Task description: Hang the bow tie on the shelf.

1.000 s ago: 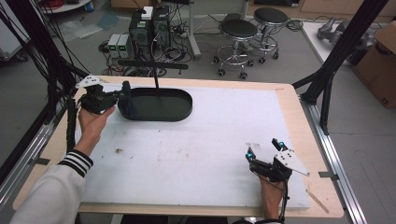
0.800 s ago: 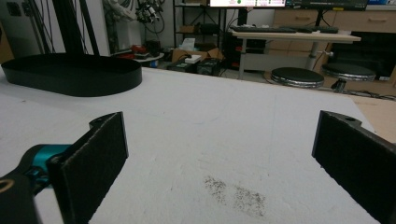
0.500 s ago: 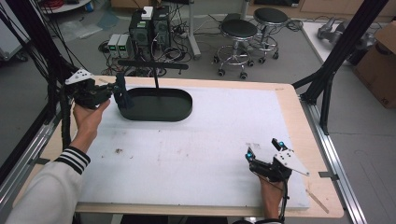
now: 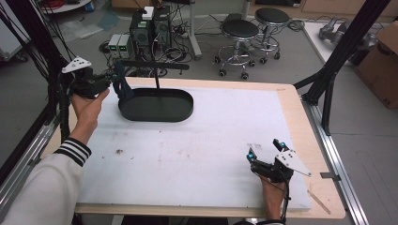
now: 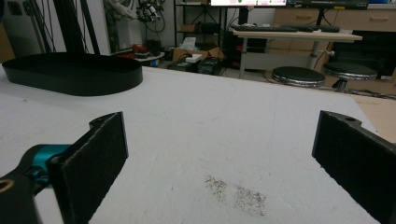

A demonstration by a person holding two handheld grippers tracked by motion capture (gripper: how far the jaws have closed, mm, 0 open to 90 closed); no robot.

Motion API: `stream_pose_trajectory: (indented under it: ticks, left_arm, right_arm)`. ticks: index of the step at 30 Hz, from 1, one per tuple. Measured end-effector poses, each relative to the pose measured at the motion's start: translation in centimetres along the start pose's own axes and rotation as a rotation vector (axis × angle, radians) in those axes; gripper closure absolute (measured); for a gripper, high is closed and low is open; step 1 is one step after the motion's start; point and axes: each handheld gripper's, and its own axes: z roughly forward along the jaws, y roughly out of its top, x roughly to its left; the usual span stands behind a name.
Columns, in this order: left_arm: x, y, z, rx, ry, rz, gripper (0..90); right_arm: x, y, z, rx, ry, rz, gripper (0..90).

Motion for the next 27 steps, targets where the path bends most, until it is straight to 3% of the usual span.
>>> stream_pose_trajectory:
  ticks: [27]
  left_arm:
    - [1.6,2.8,2.2,-0.048,0.047,0.012,87.9]
  right_arm:
    - [0.0,0.0,0.0,0.005,0.004,0.002,2.4]
